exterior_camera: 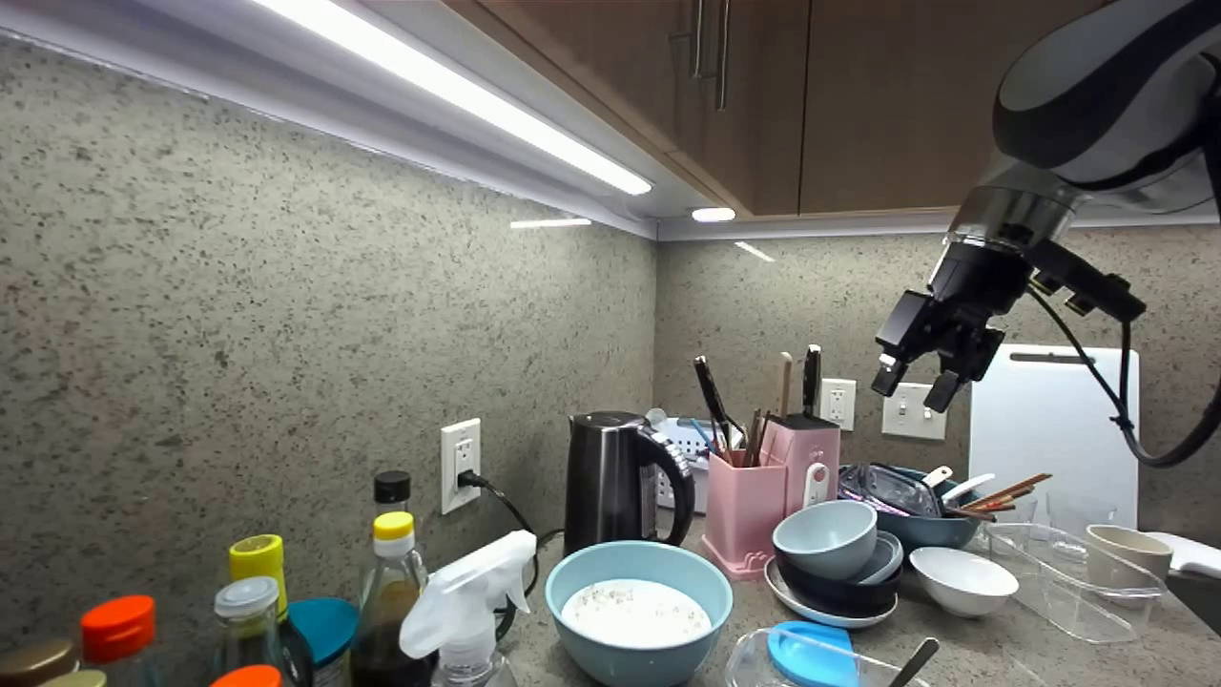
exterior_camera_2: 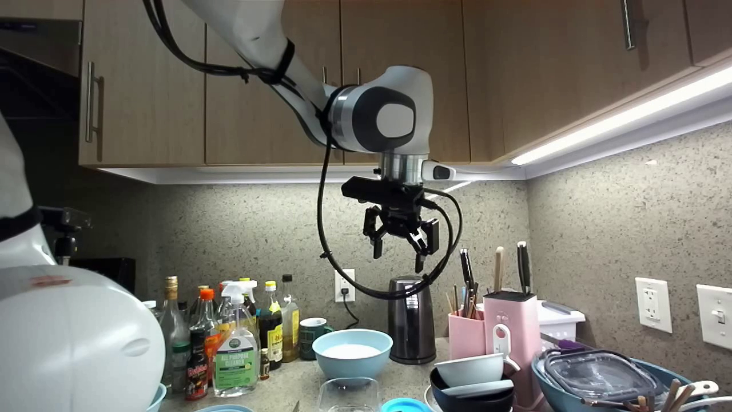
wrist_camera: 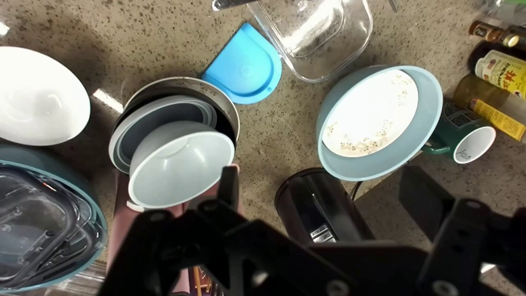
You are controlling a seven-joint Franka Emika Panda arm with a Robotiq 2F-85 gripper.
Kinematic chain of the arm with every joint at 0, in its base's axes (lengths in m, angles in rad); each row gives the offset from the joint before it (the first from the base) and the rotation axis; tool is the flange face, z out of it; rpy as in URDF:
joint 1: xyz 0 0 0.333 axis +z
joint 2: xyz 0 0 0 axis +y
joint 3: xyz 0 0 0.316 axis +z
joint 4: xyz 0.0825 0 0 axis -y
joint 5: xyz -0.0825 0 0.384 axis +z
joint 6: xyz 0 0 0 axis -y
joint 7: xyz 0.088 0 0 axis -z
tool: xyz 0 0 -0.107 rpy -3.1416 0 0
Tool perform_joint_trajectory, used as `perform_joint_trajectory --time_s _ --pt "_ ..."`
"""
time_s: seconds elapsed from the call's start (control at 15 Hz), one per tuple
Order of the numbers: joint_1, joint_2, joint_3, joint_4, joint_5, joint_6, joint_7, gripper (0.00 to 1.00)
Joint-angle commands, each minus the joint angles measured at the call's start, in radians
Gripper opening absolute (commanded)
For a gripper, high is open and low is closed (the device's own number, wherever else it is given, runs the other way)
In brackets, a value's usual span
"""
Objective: Turn off the left light switch
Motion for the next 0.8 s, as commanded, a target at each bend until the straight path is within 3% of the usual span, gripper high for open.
perform_joint_trajectory --time_s 0.0,0.27,0.47,0.53,0.6,0.73 --pt "-0.036 -0.13 0.079 -0.163 -0.029 0.056 0.072 1.0" --pt "-0.144 -0.209 0.061 -0.368 -0.048 0.204 0.181 1.0" --pt "-0.283 -0.274 0.006 -0.49 -0.11 0.253 0.19 1.0" --pt "-0.206 -0.194 0.016 -0.398 -0.076 0.211 0.165 1.0" --pt "-0.234 -0.209 0.001 -0.419 -0.086 0.212 0.157 1.0" --pt "-0.221 -0.209 -0.001 -0.402 -0.084 0.208 0.156 1.0"
